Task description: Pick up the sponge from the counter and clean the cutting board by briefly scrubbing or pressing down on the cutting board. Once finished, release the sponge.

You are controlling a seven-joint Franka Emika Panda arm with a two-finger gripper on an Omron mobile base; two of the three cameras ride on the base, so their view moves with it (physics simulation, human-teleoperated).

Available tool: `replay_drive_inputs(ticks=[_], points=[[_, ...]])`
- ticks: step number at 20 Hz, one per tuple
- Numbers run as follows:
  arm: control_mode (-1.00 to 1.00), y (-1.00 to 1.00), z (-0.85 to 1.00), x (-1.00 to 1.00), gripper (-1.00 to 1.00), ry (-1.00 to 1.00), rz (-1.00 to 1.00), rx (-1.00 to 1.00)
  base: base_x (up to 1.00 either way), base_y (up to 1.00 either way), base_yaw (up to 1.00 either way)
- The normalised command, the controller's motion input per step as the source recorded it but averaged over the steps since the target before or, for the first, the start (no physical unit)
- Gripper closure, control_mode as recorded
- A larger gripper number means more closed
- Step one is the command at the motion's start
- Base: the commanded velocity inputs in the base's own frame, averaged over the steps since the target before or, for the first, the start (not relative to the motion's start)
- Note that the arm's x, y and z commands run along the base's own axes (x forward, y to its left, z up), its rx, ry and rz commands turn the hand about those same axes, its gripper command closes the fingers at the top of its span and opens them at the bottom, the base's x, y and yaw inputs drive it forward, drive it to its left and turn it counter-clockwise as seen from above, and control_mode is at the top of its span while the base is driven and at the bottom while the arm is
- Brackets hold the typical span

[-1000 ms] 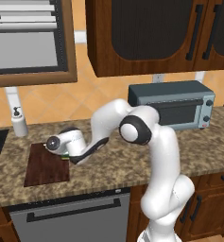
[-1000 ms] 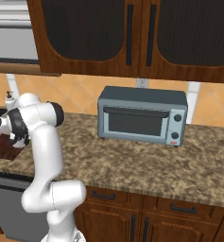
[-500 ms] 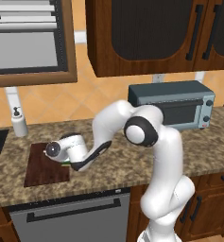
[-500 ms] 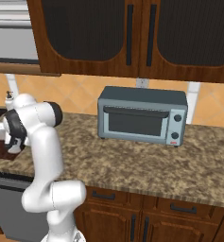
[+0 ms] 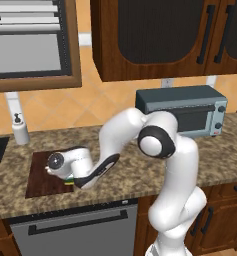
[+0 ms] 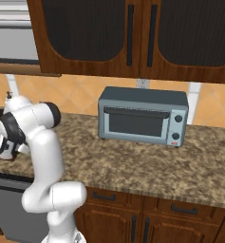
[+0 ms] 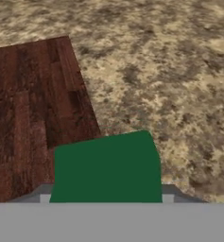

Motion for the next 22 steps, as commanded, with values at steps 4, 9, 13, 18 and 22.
replay_drive_inputs(ticks=[4,9,13,18,22], points=[[-1.00,-0.08,-0.01,-0.70,1.00,0.02,0.00,0.03,0.00,0.00,0.00],[-1.00,-0.58,0.80,0.16,1.00,0.00,-0.07,0.10,0.00,0.00,0.00],[-1.00,-0.97,0.19,0.42,1.00,0.19,-0.08,0.06,0.00,0.00,0.00],[-1.00,-0.91,-0.10,0.23,1.00,0.16,-0.04,0.03,0.00,0.00,0.00],[-1.00,-0.31,-0.37,0.21,1.00,0.10,0.00,0.00,0.00,0.00,0.00]])
